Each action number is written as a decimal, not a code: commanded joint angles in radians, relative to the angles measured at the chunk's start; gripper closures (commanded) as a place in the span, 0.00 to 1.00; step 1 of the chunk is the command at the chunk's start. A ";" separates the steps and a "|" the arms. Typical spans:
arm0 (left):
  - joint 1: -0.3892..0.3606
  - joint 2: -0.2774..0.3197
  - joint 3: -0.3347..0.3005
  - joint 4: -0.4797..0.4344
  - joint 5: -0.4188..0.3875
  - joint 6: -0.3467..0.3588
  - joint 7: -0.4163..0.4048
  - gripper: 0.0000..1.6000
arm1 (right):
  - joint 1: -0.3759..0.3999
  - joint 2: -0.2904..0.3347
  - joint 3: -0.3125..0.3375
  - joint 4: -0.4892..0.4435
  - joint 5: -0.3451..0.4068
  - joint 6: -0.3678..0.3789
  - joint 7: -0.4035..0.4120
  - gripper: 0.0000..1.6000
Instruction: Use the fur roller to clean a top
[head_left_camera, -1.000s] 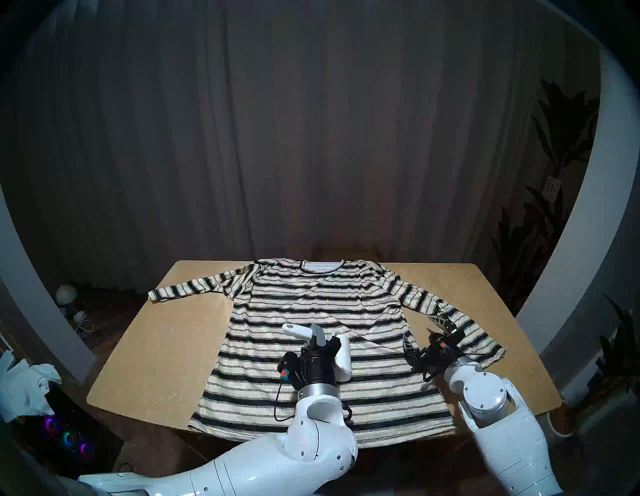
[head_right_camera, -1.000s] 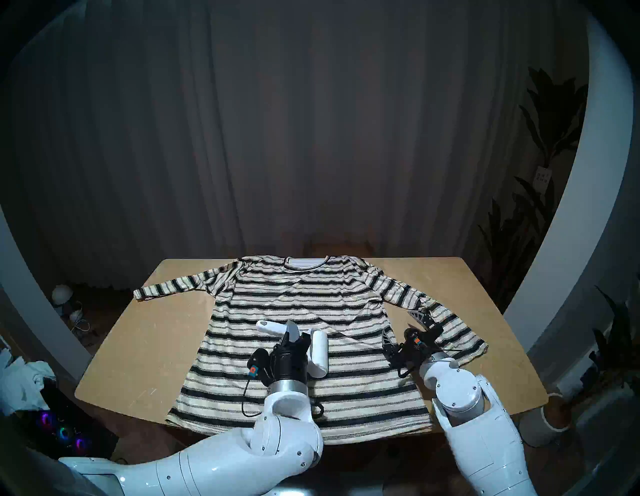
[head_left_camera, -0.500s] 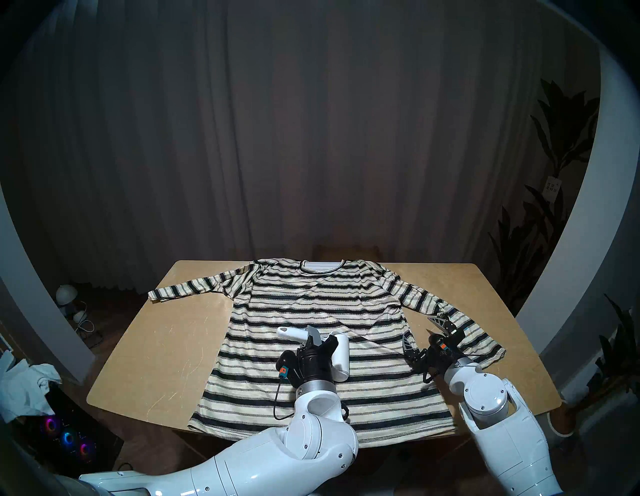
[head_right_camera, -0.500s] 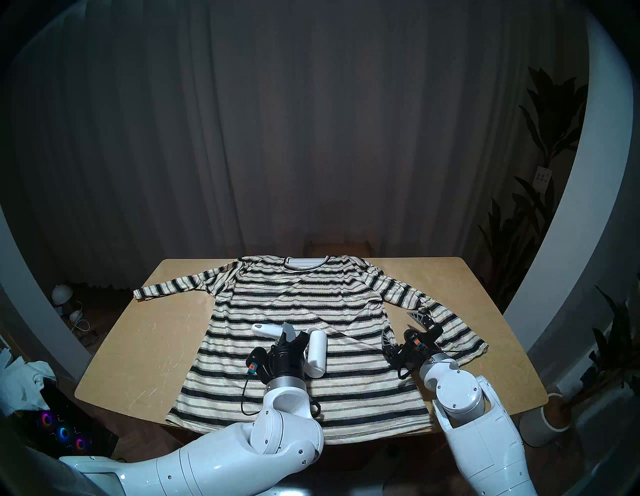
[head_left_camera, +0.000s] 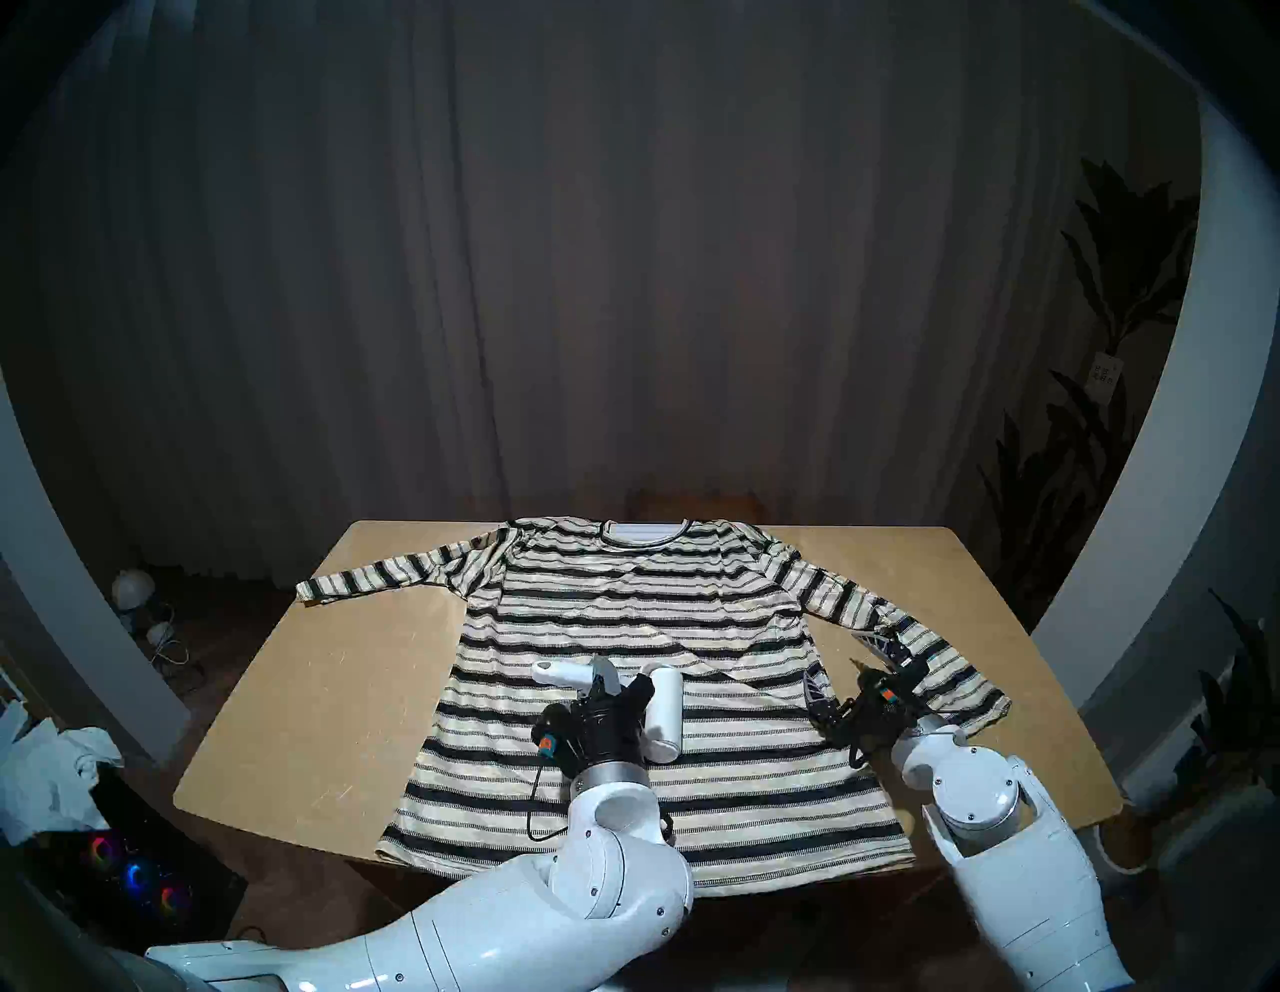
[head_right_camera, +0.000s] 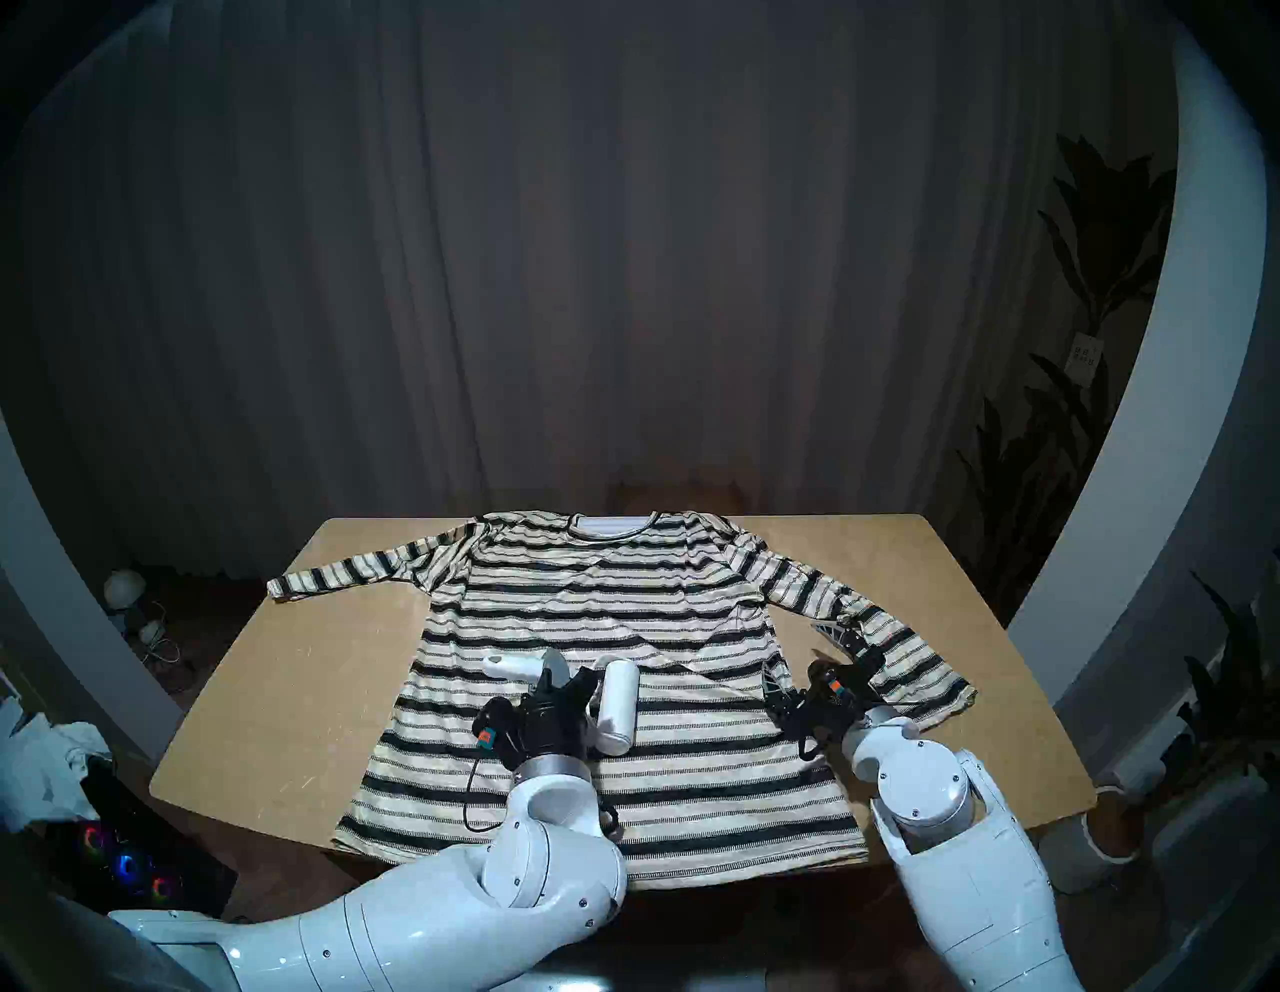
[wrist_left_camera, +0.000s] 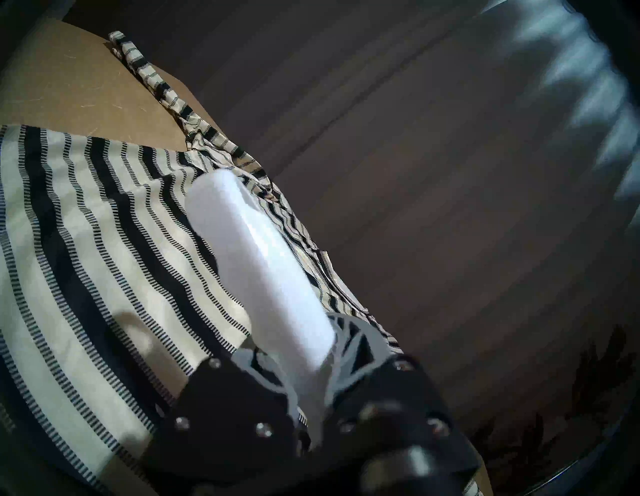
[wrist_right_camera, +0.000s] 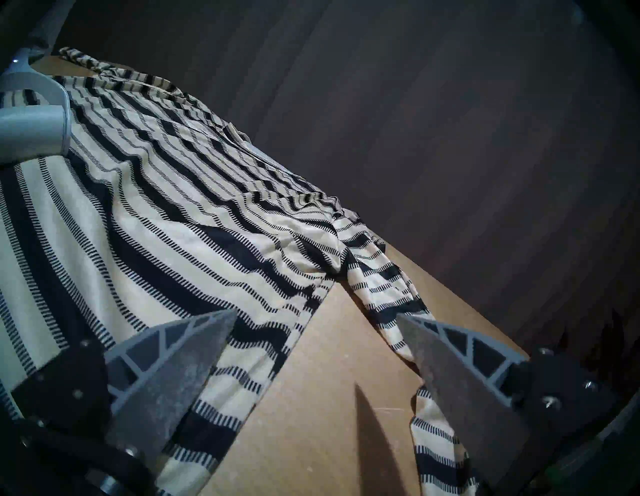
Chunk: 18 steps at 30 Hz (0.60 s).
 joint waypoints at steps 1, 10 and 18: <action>0.008 0.036 -0.005 -0.004 -0.040 0.019 -0.001 1.00 | -0.013 0.002 0.000 0.008 -0.003 0.013 0.003 0.00; 0.002 0.044 -0.014 0.008 -0.073 0.029 -0.006 1.00 | -0.006 0.002 0.000 0.025 -0.016 0.031 -0.008 0.00; 0.004 0.055 -0.031 0.017 -0.094 0.030 -0.002 1.00 | 0.006 0.000 -0.003 0.060 -0.024 0.032 -0.025 0.00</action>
